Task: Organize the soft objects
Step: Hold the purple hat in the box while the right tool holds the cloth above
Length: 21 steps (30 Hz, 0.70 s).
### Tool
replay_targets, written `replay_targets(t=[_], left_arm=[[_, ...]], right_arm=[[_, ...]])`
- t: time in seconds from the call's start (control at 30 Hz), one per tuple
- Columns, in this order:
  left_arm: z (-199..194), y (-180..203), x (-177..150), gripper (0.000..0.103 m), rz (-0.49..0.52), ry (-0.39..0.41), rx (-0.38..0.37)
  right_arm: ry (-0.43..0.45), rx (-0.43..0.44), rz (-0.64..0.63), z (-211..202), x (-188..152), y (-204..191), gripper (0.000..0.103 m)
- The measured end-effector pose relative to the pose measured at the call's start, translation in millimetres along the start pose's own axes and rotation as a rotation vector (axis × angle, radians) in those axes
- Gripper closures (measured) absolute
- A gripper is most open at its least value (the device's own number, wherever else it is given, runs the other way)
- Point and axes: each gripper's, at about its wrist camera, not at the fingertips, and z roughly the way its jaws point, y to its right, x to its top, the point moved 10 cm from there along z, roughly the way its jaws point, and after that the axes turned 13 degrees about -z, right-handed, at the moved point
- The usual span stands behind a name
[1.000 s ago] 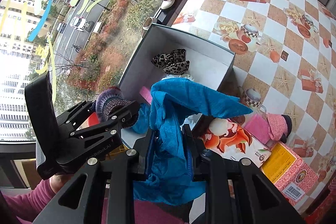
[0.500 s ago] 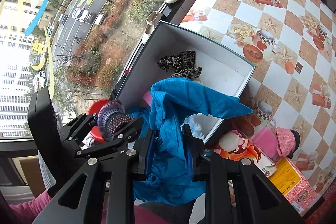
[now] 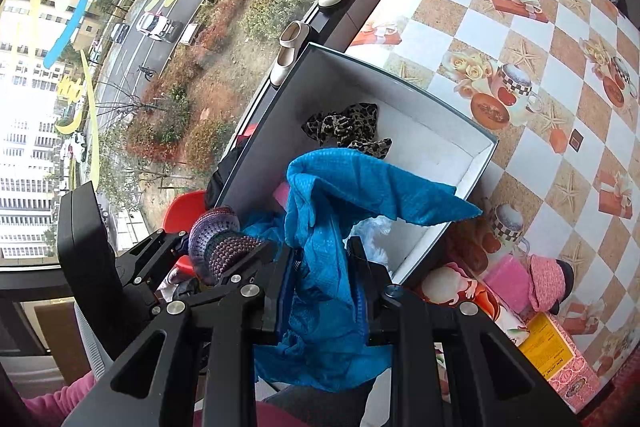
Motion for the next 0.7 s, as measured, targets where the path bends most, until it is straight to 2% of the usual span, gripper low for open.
replay_targets(t=[0.7], left_arm=[[8,-4,-1,0.043,-0.005,-0.004,0.005]], right_arm=[[-0.009,-0.013,0.003,11,9,7,0.077]])
